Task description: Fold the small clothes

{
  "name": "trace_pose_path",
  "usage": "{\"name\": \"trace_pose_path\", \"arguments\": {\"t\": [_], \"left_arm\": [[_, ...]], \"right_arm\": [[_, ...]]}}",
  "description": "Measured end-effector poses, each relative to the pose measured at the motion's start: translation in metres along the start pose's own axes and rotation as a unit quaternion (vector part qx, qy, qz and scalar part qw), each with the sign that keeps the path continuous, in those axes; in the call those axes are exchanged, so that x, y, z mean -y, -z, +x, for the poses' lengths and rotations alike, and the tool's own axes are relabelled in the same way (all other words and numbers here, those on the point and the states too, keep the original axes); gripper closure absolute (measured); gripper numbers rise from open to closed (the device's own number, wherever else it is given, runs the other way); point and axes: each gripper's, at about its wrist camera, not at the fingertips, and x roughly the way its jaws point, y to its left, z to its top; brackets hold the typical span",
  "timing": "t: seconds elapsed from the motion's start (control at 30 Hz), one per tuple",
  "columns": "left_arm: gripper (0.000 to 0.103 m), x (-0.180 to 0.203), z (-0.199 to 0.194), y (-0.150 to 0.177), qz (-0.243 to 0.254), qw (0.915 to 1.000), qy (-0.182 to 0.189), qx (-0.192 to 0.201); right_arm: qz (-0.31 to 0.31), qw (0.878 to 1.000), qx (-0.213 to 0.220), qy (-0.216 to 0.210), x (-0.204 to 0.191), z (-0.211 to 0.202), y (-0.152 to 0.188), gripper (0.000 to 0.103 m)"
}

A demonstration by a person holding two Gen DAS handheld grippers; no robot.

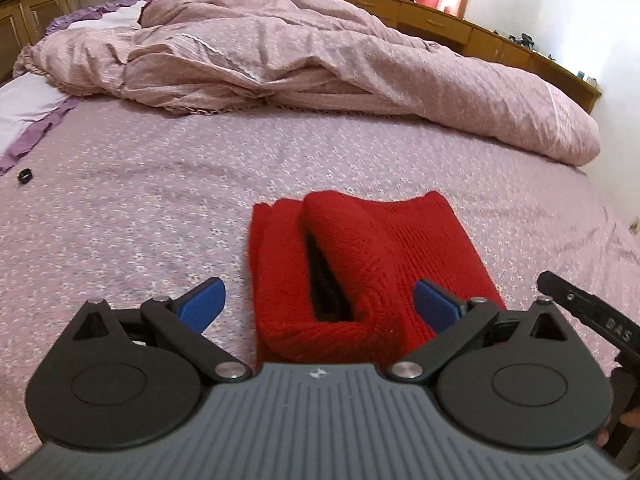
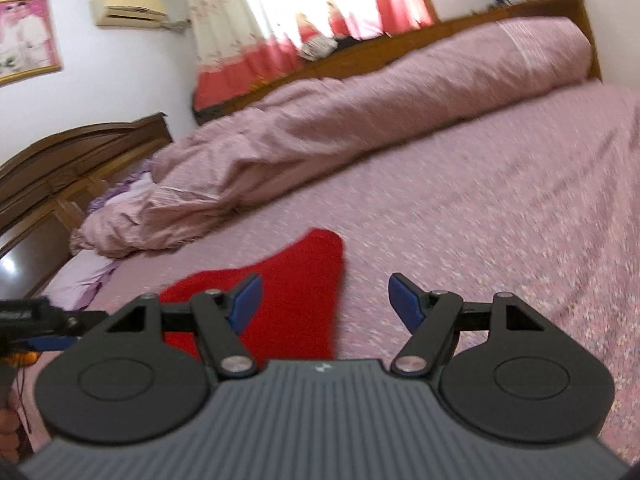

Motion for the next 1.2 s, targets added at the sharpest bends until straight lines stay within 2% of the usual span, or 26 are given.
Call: {"name": "trace_pose_path", "arguments": {"t": [0.1, 0.17, 0.23, 0.3, 0.4, 0.47, 0.53, 0.63, 0.83, 0.9, 1.0, 1.13, 1.2], "left_arm": [[0.015, 0.001, 0.014, 0.003, -0.001, 0.9999, 0.000, -0.012], [0.021, -0.003, 0.021, 0.007, -0.012, 0.9996, 0.011, -0.021], [0.035, -0.006, 0.028, 0.011, -0.024, 0.9990, 0.024, -0.028], [0.058, -0.009, 0.030, 0.013, -0.035, 0.9978, 0.047, -0.031], [0.076, -0.011, 0.021, 0.016, -0.037, 0.9978, 0.054, -0.014], [0.079, -0.014, 0.011, 0.017, -0.028, 0.9987, 0.044, 0.001], [0.080, -0.020, 0.004, 0.020, -0.031, 0.9988, 0.038, 0.006], [0.081, -0.036, -0.004, 0.030, -0.046, 0.9987, 0.022, 0.008], [0.082, -0.069, -0.005, 0.051, -0.072, 0.9972, -0.019, -0.010], [0.081, -0.077, -0.003, 0.056, -0.083, 0.9963, -0.015, -0.014], [0.078, -0.081, 0.006, 0.059, -0.081, 0.9965, -0.015, -0.017], [0.074, -0.075, 0.003, 0.053, -0.064, 0.9978, -0.017, -0.007], [0.066, -0.071, -0.001, 0.050, -0.059, 0.9981, -0.016, -0.003]], "right_arm": [[0.022, 0.999, -0.029, 0.013, 0.013, 0.019, 0.004, 0.031], [0.026, 0.998, -0.050, 0.012, 0.019, 0.029, 0.008, 0.037], [0.021, 0.998, -0.066, 0.008, 0.022, 0.038, 0.011, 0.042], [0.011, 0.996, -0.087, -0.005, 0.021, 0.050, 0.015, 0.047], [0.012, 0.995, -0.097, -0.033, 0.017, 0.060, 0.018, 0.052], [0.019, 0.993, -0.100, -0.060, 0.016, 0.060, 0.016, 0.061], [0.018, 0.990, -0.103, -0.096, 0.010, 0.059, 0.014, 0.081], [-0.028, 0.987, -0.106, -0.120, -0.011, 0.056, 0.012, 0.090], [-0.106, 0.975, -0.115, -0.160, -0.064, 0.052, 0.015, 0.090], [-0.157, 0.971, -0.115, -0.137, -0.085, 0.053, 0.021, 0.090], [-0.203, 0.968, -0.110, -0.103, -0.099, 0.059, 0.028, 0.090], [-0.201, 0.969, -0.109, -0.090, -0.092, 0.055, 0.024, 0.090], [-0.195, 0.973, -0.101, -0.076, -0.088, 0.045, 0.017, 0.085]]}}
